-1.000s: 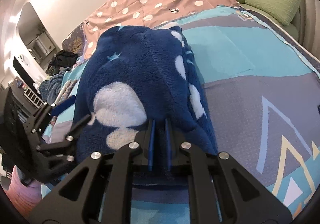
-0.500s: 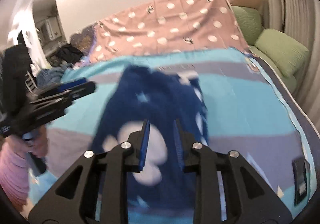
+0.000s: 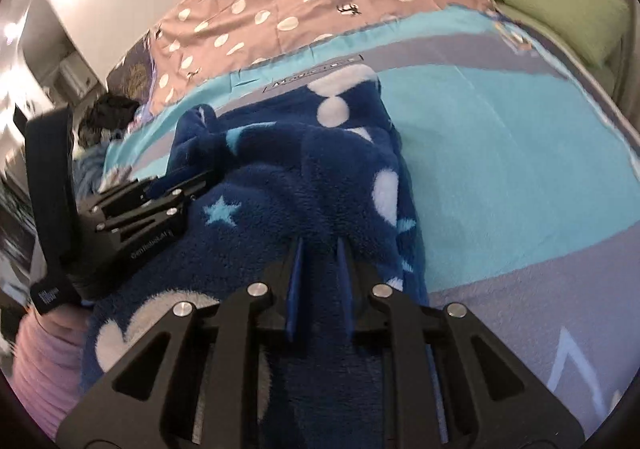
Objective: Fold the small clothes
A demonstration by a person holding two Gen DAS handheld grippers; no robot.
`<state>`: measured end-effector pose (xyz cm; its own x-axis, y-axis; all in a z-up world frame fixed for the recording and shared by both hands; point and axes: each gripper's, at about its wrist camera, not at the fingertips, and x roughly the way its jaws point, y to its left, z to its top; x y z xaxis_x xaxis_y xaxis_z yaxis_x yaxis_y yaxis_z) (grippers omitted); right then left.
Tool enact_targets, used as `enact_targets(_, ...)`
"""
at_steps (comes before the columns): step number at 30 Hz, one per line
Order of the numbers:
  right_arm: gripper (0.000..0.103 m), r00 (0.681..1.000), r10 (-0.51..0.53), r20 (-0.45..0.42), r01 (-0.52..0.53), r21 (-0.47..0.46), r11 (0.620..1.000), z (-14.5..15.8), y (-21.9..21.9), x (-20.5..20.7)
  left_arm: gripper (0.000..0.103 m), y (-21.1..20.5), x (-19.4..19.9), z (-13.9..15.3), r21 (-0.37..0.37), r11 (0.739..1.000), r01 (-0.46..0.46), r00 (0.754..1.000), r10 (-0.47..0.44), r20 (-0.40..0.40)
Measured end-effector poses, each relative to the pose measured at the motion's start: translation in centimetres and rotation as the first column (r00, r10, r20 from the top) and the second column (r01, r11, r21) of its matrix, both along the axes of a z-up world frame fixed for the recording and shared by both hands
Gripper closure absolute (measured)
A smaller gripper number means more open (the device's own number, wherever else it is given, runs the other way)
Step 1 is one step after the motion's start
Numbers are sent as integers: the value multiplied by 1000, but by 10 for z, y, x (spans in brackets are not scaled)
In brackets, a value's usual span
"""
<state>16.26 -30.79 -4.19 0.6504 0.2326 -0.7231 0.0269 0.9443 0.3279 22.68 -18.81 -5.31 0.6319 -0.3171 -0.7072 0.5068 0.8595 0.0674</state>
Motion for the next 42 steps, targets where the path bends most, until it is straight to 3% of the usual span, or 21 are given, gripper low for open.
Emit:
enact_targets(4,83,999,33,7,-33,-48,998,34,5,-5,68,11,-7,18,-29,999,26,1000,-26,4)
enact_targets(6,74,998,46,52,-45,-25,999,57,0,-7,66,18,-6,35,-65,997,35,999,-36,-10)
enact_targets(10,73,989,79,123,-78,-12,997,91,0,15,60,34,8,76,-175,985,-1,999,7,34)
enact_targets(13,73,995,98,28,-99,49,994,69,4,50,60,31,32,74,-168,986,-23,1000,24,2)
enact_targets(15,71,993,66,-98,-68,-20,997,30,7,75,56,23,56,48,-78,995,-67,997,64,-37)
enact_targets(16,71,987,69,-146,-71,-13,997,-2,7,88,49,17,67,25,6,995,-98,994,98,-57)
enact_targets(18,71,990,50,-133,-41,74,996,-9,-5,91,41,12,76,-14,85,989,-119,992,123,-37)
enact_targets(20,71,991,53,-123,-45,72,996,-8,-6,89,41,22,82,-17,-27,986,-163,983,161,-85)
enact_targets(26,71,993,52,-105,-50,21,999,-3,1,84,41,19,79,-13,24,991,-131,989,133,-61)
enact_targets(29,70,996,55,-66,-54,15,998,5,0,71,40,22,67,2,19,989,-144,989,144,-16)
enact_targets(33,56,998,11,56,-7,-62,998,49,-6,18,39,35,37,39,-44,990,-135,991,135,18)
enact_targets(37,56,982,89,168,-90,0,996,76,-8,-58,32,47,-29,73,-85,996,3,994,6,109)
enact_targets(40,56,973,135,186,-145,41,989,70,-4,-99,29,46,-71,68,-63,992,105,989,-98,107)
enact_targets(42,50,973,160,164,-175,82,981,49,-3,-117,29,39,-89,50,-35,986,161,985,-158,66)
